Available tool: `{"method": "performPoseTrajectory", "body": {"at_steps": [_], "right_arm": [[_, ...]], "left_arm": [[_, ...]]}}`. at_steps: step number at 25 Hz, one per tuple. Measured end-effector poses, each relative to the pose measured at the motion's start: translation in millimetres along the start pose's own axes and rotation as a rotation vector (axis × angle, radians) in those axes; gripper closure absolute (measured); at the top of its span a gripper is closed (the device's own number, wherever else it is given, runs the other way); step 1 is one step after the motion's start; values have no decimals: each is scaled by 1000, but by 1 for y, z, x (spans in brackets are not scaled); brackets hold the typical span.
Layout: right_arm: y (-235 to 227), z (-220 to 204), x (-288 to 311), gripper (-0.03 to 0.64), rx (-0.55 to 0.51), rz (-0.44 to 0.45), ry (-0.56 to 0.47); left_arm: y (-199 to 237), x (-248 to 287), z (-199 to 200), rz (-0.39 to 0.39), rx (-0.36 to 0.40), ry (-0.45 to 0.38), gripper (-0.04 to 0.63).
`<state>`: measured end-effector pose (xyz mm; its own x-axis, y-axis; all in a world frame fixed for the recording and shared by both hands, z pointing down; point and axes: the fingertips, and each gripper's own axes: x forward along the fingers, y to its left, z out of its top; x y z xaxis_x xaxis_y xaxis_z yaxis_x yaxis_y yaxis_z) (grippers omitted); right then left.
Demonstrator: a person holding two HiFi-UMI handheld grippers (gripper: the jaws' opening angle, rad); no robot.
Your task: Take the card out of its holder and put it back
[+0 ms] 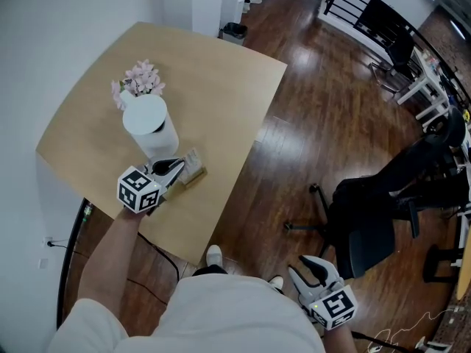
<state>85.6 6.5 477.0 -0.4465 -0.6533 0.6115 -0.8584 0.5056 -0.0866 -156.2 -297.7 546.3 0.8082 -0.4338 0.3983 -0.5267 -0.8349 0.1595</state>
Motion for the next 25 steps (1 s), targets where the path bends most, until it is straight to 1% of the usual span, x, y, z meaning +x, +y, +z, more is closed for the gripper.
{"method": "performPoseTrajectory", "body": {"at_steps": [6, 8, 10, 13, 18, 20, 25], "right_arm": [[0, -4, -12, 479, 0, 25, -38], [-2, -9, -17, 479, -19, 41, -37], [-3, -14, -23, 479, -48, 65, -39], [-12, -25, -38, 479, -69, 98, -42], [-30, -43, -65, 479, -100, 152, -57], [-37, -55, -78, 479, -97, 177, -55], [-46, -73, -104, 479, -148, 271, -75]], "left_arm": [[-13, -25, 31, 45, 31, -50, 578], [-20, -34, 39, 68, 43, -63, 577], [-29, -45, 45, 97, 49, -75, 578], [-51, -66, 52, 158, 37, -103, 578], [-103, -109, 53, 275, 8, -147, 578], [-131, -124, 50, 317, -5, -156, 578], [-208, -156, 39, 412, -48, -176, 578]]}}
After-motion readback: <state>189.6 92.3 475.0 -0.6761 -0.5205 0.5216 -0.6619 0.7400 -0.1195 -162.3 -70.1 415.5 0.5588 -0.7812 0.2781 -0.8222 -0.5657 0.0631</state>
